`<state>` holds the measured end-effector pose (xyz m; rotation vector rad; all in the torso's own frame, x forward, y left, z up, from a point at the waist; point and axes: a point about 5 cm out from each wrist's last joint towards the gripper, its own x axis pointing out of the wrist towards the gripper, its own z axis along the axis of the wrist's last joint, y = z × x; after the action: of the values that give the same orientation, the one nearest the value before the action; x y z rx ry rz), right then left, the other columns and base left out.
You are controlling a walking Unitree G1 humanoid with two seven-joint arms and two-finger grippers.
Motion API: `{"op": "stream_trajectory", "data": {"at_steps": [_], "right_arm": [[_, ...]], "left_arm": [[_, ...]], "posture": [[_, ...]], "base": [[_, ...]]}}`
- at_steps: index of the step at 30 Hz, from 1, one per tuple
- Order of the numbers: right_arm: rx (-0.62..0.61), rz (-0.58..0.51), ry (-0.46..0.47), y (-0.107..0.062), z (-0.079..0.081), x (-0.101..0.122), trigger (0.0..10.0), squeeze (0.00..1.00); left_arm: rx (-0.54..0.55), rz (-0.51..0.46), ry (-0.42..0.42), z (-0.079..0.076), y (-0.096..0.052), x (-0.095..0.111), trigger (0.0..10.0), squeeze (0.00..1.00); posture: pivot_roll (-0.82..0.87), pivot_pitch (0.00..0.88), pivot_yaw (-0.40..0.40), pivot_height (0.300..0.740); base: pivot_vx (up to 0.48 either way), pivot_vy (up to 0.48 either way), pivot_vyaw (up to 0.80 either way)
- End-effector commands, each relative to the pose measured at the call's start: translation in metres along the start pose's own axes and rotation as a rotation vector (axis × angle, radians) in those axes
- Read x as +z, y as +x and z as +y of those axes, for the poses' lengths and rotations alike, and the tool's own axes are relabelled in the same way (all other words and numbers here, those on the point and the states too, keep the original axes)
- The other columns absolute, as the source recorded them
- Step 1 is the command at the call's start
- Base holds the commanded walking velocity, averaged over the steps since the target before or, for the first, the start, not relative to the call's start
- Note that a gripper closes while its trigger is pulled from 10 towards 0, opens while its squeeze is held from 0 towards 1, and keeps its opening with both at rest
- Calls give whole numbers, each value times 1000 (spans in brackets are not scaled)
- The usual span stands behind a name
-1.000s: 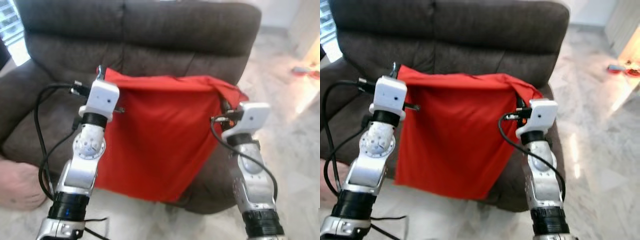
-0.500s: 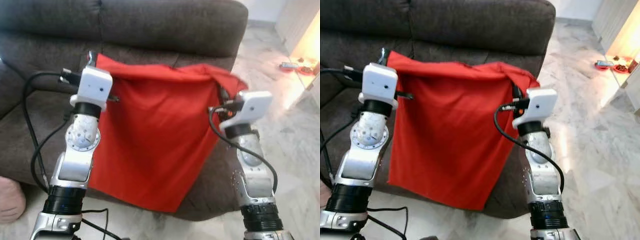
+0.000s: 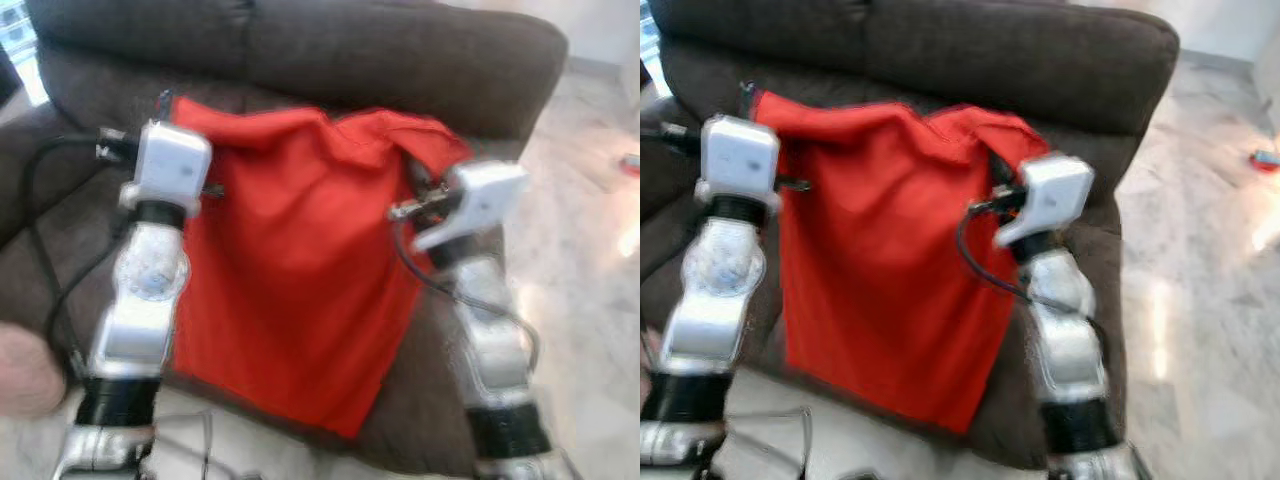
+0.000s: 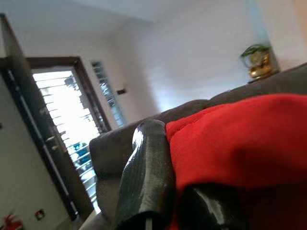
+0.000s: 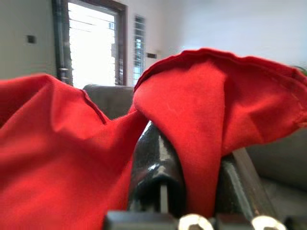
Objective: Move the pillow to the sofa from floor
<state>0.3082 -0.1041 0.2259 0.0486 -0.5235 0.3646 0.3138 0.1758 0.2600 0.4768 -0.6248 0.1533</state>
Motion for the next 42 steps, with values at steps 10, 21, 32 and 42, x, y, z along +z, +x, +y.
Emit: {"op": "stream_trajectory", "data": {"at_steps": [10,21,32,42], "right_arm": [[39,-37,-30,1,0,11,10000,0],[7,5,-21,-2,-7,4,10000,0],[72,185,-65,-11,-3,-23,10000,0],[116,243,-104,-14,-8,-27,10000,0]], "left_arm": [[8,-115,-24,-3,6,25,10000,0],[-98,-43,-35,-21,-3,11,10000,0],[-298,208,-2,-49,-35,-35,10000,0],[-327,198,81,-49,-35,-37,10000,0]], "posture": [[117,55,-42,740],[113,51,-40,740],[111,55,-40,740],[110,58,-46,740]], "base": [[319,0,0],[240,0,0],[0,0,0],[0,0,0]]}}
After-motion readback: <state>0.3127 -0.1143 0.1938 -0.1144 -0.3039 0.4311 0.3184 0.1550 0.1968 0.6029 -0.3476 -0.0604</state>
